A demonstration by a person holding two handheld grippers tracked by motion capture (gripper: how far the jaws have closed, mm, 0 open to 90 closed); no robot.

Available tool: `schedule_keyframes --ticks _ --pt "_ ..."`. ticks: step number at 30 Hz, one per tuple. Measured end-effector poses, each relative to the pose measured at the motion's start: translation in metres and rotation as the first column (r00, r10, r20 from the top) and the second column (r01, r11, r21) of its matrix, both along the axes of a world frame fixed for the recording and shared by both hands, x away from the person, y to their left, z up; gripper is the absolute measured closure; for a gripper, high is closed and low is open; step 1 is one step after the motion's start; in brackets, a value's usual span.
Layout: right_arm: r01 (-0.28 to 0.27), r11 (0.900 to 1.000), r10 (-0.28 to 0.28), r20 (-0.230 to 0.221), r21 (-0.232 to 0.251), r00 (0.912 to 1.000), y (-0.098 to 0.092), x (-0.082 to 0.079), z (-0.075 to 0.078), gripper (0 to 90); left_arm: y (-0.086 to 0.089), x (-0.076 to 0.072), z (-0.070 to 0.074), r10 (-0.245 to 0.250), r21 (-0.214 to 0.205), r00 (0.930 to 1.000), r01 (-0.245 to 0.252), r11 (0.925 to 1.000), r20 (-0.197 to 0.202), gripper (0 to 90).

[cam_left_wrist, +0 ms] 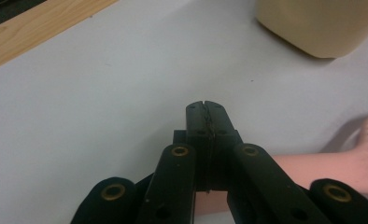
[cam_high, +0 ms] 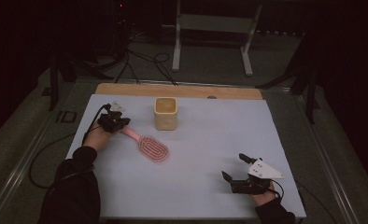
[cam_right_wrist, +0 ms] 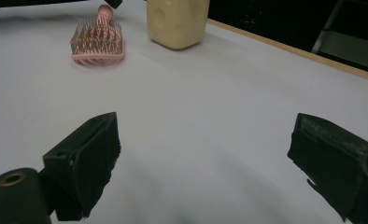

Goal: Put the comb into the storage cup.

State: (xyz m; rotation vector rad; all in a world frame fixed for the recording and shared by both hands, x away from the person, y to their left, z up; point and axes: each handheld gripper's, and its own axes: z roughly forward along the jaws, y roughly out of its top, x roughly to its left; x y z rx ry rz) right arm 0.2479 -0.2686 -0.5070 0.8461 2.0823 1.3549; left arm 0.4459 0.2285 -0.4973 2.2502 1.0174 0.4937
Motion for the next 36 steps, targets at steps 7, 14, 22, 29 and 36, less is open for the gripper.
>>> schedule_keyframes --ticks 7,14,22,29,36 --pt "-0.002 1.0 0.002 -0.004 0.0 1.0 0.0 0.0 0.0 8.6 0.001 0.005 -0.004 -0.005 0.005 0.9996 0.005 1.0 -0.028 90.0" --pt "-0.003 1.0 0.003 -0.004 0.003 1.0 0.0 0.0 0.0 8.6 -0.001 0.007 -0.008 -0.016 0.017 0.9989 0.017 0.9997 -0.044 90.0" --pt "0.002 0.9999 -0.002 -0.004 0.01 1.0 -0.001 0.0 0.001 8.6 -0.003 0.003 -0.006 -0.035 0.044 0.9975 0.037 0.9983 -0.061 90.0" --pt "0.003 1.0 -0.002 -0.005 0.008 1.0 -0.001 0.0 0.001 8.6 0.0 -0.005 -0.005 -0.049 0.054 0.9955 0.053 0.9971 -0.081 90.0" --pt "0.003 1.0 -0.003 -0.002 0.009 1.0 -0.001 0.0 0.002 8.6 0.005 -0.018 -0.005 -0.052 0.043 0.9944 0.056 0.9975 -0.092 90.0"
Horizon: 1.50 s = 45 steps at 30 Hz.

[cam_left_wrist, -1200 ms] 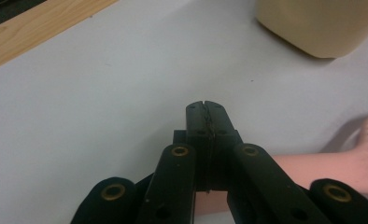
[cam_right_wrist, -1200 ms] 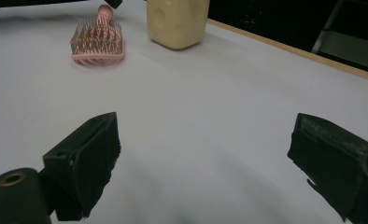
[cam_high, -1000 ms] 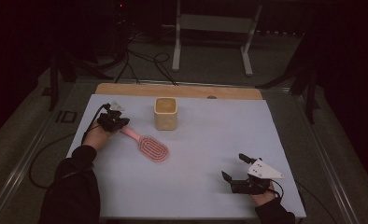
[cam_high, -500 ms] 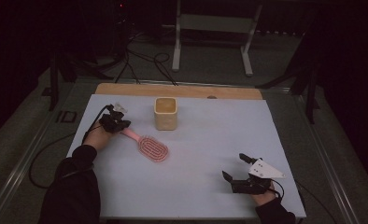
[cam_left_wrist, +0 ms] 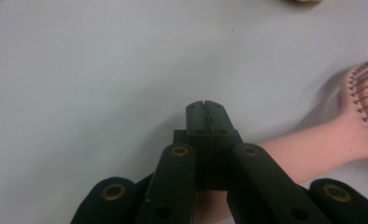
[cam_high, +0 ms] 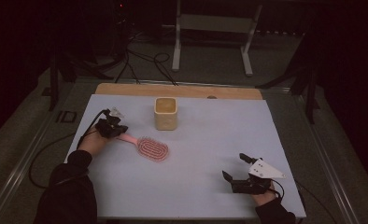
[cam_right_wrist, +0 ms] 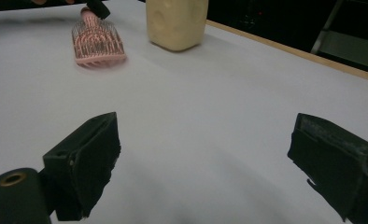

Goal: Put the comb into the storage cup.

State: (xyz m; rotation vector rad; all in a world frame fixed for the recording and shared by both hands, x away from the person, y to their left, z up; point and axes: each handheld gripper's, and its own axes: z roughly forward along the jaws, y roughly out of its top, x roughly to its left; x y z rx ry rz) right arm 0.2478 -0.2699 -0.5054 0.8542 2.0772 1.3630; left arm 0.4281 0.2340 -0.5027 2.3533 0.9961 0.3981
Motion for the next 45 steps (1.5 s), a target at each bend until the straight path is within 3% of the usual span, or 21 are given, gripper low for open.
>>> schedule_keyframes --ticks 10,20,45 --pt "0.005 1.0 -0.005 -0.001 -0.002 1.0 0.001 0.0 0.0 8.6 0.005 -0.013 -0.003 -0.033 0.053 0.9986 0.035 0.998 -0.042 90.0" --pt "0.003 1.0 -0.003 -0.005 0.0 1.0 0.001 0.0 0.0 8.6 0.007 -0.026 -0.002 -0.076 0.064 0.994 0.081 0.9947 -0.078 90.0" --pt "0.002 1.0 -0.002 -0.007 0.0 1.0 0.002 0.0 0.001 8.6 0.014 -0.07 -0.001 -0.13 0.017 0.9852 0.132 0.991 -0.112 90.0"
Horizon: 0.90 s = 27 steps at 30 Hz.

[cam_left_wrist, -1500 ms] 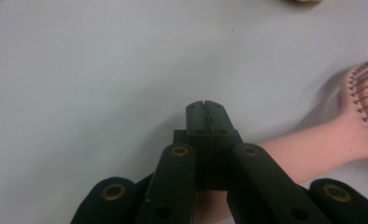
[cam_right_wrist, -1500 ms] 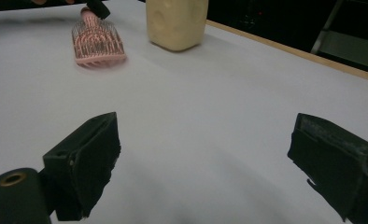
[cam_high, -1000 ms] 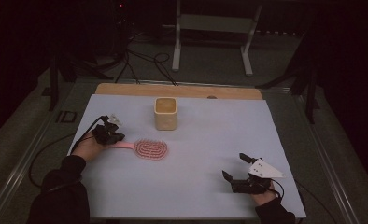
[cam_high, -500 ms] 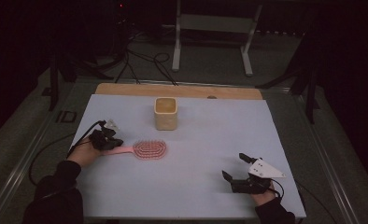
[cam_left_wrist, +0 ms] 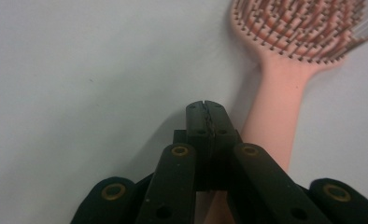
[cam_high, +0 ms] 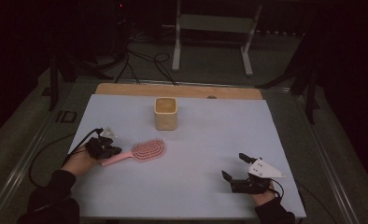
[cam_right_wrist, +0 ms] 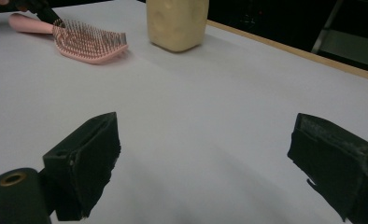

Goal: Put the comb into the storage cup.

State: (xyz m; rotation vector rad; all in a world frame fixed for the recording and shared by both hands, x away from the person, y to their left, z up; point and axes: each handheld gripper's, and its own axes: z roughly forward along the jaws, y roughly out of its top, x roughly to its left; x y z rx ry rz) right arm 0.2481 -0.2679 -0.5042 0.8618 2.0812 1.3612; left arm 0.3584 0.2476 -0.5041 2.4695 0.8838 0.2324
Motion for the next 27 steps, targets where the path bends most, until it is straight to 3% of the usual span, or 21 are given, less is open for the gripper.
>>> schedule_keyframes --ticks 18,27 --pt "0.0 1.0 0.0 0.005 -0.002 1.0 0.001 0.0 0.001 8.6 -0.011 -0.035 0.003 -0.062 0.0 0.9975 0.062 0.9981 -0.033 90.0" --pt "-0.001 1.0 0.001 0.004 -0.002 1.0 0.001 0.0 0.001 8.6 -0.019 -0.044 0.004 -0.074 0.01 0.9963 0.075 0.9972 -0.044 90.0"
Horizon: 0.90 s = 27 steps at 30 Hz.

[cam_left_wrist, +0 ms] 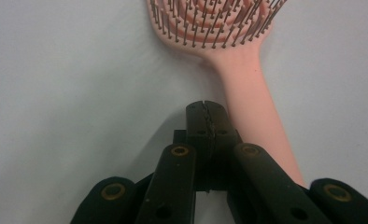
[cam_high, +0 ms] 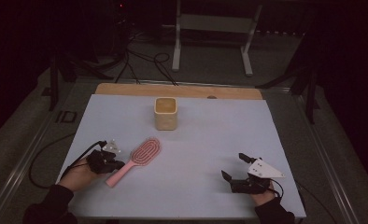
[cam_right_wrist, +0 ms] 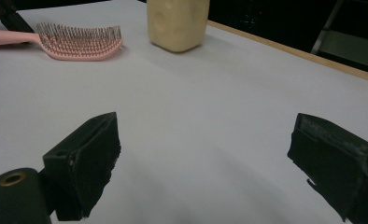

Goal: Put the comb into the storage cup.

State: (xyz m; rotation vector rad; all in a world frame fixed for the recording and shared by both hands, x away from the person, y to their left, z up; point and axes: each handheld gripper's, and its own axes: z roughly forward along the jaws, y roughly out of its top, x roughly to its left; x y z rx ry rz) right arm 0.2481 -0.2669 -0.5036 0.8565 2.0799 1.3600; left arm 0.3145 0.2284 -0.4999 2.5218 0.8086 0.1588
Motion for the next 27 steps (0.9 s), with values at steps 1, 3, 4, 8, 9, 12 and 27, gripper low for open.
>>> schedule_keyframes --ticks 1,3,4,8,9,12,27 --pt "0.0 1.0 0.0 0.0 -0.001 1.0 0.0 0.0 0.0 8.6 -0.001 0.0 0.0 0.0 -0.004 1.0 0.0 1.0 -0.008 90.0" --pt "0.001 1.0 -0.001 -0.001 0.0 1.0 0.0 0.0 0.0 8.6 -0.002 -0.002 0.0 -0.005 -0.007 0.9999 0.005 1.0 -0.01 90.0" --pt "0.001 1.0 -0.001 -0.001 0.0 1.0 0.0 0.0 0.0 8.6 -0.003 -0.002 0.0 -0.003 -0.006 0.9999 0.003 1.0 -0.014 90.0" --pt "0.0 1.0 0.0 -0.001 -0.004 1.0 0.001 0.0 0.0 8.6 -0.006 -0.004 0.0 -0.003 -0.016 0.9997 0.003 0.9999 -0.023 90.0" --pt "0.0 1.0 0.0 -0.001 -0.004 1.0 0.001 0.0 0.0 8.6 -0.007 -0.004 0.0 -0.006 -0.017 0.9995 0.005 0.9998 -0.032 90.0" --pt "0.003 1.0 -0.003 -0.004 -0.005 1.0 0.0 0.0 0.0 8.6 -0.008 -0.005 0.0 -0.005 -0.014 0.9997 0.005 0.9999 -0.025 90.0" --pt "0.001 1.0 -0.001 -0.004 -0.007 1.0 0.0 0.0 0.0 8.6 -0.004 -0.001 0.015 0.158 0.013 0.9872 -0.157 0.9874 -0.025 89.9"
